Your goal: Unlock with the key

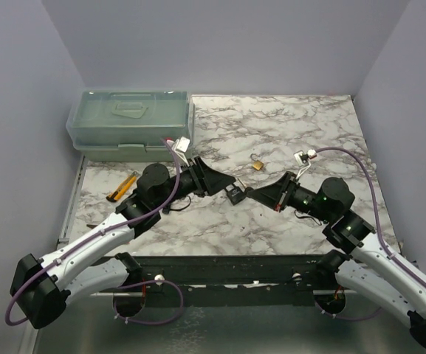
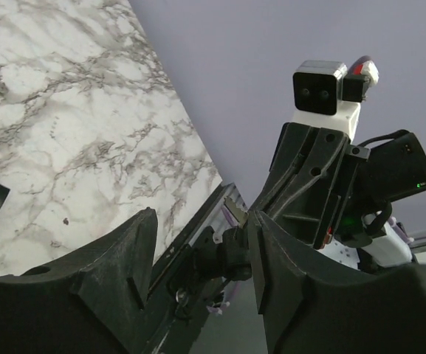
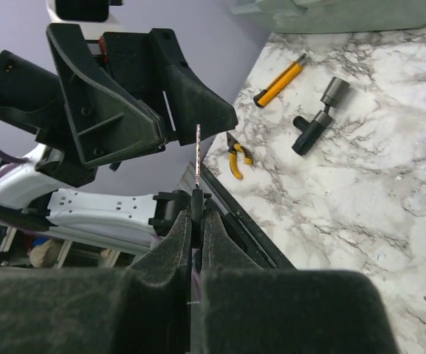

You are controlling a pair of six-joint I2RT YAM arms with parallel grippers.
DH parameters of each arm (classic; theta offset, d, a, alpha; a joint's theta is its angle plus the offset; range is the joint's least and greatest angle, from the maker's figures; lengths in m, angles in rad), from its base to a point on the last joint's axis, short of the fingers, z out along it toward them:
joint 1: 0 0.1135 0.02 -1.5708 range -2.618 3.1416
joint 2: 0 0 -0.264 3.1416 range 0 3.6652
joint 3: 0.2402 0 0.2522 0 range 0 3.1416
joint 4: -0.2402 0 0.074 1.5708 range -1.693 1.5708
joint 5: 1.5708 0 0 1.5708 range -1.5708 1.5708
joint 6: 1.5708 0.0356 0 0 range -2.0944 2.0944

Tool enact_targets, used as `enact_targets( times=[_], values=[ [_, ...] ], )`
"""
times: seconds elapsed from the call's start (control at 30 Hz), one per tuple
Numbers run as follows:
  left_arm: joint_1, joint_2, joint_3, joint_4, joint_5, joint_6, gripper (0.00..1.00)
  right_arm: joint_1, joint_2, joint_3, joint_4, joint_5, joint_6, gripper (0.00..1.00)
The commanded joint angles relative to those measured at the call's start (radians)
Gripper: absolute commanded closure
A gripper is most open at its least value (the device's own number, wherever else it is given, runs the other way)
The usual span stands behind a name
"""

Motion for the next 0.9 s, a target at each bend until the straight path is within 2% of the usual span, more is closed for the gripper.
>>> enact_targets(
  times=[0.0, 0.37, 0.53, 0.67, 0.7, 0.77, 0.87],
  values=[
    [0.002, 0.020, 0.002, 0.148, 0.087, -0.025, 0.44, 0.004, -0.004, 0.016, 0.074, -0.046, 0.033, 1.00],
    [0.002, 0.050, 0.017, 0.180, 0.107, -0.026, 0.47, 0.002, 0.015, 0.012, 0.103, -0.067, 0.054, 1.00],
    [0.001, 0.093, 0.023, 0.224, 0.115, -0.039, 0.52, 0.002, 0.026, 0.003, 0.127, -0.093, 0.055, 1.00],
    [0.001, 0.141, 0.059, 0.233, 0.150, -0.046, 0.68, 0.002, 0.031, -0.006, 0.143, -0.104, 0.051, 1.00],
    [0.001, 0.150, 0.067, 0.235, 0.158, -0.053, 0.75, 0.002, 0.033, -0.007, 0.142, -0.105, 0.047, 1.00],
    [0.001, 0.169, 0.077, 0.235, 0.170, -0.071, 0.98, 0.002, 0.040, -0.010, 0.140, -0.098, 0.040, 1.00],
    [0.002, 0.173, 0.068, 0.199, 0.121, -0.133, 1.00, 0.002, 0.046, -0.010, 0.137, -0.069, 0.021, 1.00]
  ],
)
